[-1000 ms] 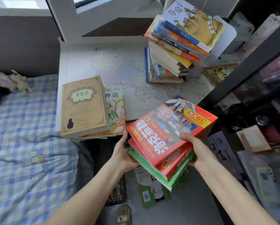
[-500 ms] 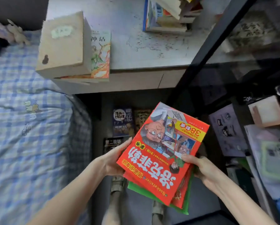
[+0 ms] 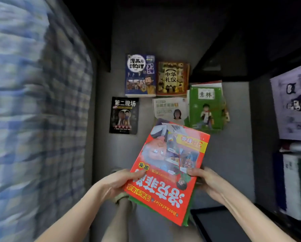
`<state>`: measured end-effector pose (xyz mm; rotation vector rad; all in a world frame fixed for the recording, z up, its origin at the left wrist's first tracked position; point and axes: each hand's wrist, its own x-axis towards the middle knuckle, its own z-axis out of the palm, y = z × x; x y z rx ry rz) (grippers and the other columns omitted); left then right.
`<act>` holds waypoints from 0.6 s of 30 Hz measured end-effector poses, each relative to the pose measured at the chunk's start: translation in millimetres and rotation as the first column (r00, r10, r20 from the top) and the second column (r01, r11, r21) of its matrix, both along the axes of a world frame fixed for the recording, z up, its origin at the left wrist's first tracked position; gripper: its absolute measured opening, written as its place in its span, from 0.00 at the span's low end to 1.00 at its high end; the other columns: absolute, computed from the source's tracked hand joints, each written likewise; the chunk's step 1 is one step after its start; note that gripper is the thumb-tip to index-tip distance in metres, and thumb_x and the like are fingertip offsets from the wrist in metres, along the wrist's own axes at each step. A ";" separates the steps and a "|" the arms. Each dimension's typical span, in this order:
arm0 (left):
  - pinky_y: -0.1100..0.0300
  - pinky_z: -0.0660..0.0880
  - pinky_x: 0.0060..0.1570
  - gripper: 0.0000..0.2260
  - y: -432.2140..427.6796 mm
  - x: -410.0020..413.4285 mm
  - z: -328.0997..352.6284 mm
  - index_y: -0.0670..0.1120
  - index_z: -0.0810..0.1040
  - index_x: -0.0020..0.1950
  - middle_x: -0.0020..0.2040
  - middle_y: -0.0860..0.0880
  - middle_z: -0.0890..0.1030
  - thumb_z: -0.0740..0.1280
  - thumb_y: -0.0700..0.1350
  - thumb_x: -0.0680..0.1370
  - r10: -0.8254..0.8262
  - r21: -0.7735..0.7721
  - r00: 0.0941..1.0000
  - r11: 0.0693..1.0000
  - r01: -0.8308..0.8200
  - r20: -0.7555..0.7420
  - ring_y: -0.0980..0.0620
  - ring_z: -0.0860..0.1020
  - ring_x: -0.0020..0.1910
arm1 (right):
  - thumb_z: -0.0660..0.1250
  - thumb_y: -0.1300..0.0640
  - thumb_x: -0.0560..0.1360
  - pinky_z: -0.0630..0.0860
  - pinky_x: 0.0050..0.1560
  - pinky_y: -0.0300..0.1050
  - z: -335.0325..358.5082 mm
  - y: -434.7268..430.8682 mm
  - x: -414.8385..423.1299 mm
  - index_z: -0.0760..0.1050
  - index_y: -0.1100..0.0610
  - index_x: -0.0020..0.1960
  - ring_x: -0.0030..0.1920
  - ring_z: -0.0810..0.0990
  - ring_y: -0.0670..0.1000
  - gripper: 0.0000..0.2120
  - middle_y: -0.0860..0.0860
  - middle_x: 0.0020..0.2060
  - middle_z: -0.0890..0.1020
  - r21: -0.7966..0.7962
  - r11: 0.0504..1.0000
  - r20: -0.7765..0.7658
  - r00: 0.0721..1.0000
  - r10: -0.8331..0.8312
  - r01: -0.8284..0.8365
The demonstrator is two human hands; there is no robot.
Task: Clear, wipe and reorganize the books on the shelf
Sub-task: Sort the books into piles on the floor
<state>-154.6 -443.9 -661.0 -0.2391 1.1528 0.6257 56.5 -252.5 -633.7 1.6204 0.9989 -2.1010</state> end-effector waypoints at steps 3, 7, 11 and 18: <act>0.51 0.78 0.56 0.42 -33.0 -15.9 -64.6 0.39 0.76 0.62 0.58 0.40 0.81 0.83 0.57 0.55 -0.066 0.025 0.998 0.998 0.066 0.003 0.42 0.81 0.56 | 0.74 0.57 0.55 0.79 0.46 0.48 -74.4 -28.4 -14.7 0.76 0.57 0.55 0.40 0.84 0.51 0.27 0.53 0.43 0.86 -0.072 0.997 -0.001 1.000 0.030 -0.030; 0.55 0.80 0.50 0.42 -68.8 -33.4 -151.9 0.41 0.77 0.59 0.55 0.42 0.83 0.84 0.57 0.49 -0.099 -0.009 0.995 0.995 0.099 -0.023 0.46 0.83 0.51 | 0.73 0.60 0.57 0.76 0.59 0.57 -175.7 -58.1 -39.0 0.77 0.57 0.55 0.47 0.84 0.55 0.26 0.55 0.47 0.86 -0.123 0.987 0.003 0.995 0.102 -0.101; 0.53 0.79 0.54 0.39 -90.0 -36.6 -222.8 0.41 0.77 0.58 0.53 0.43 0.84 0.84 0.54 0.51 -0.103 -0.065 0.994 0.993 0.101 -0.042 0.46 0.83 0.51 | 0.78 0.57 0.53 0.77 0.59 0.54 -259.8 -66.2 -56.2 0.74 0.61 0.61 0.50 0.84 0.56 0.36 0.56 0.49 0.85 -0.118 0.958 0.016 0.964 0.266 -0.263; 0.59 0.80 0.45 0.46 -90.2 -26.9 -312.2 0.44 0.76 0.59 0.52 0.46 0.84 0.84 0.57 0.44 -0.168 -0.079 0.985 0.983 0.163 -0.047 0.49 0.83 0.50 | 0.82 0.57 0.52 0.76 0.60 0.55 -356.2 -56.8 -68.7 0.70 0.57 0.63 0.54 0.83 0.53 0.41 0.52 0.52 0.84 -0.084 0.909 -0.031 0.913 0.407 -0.409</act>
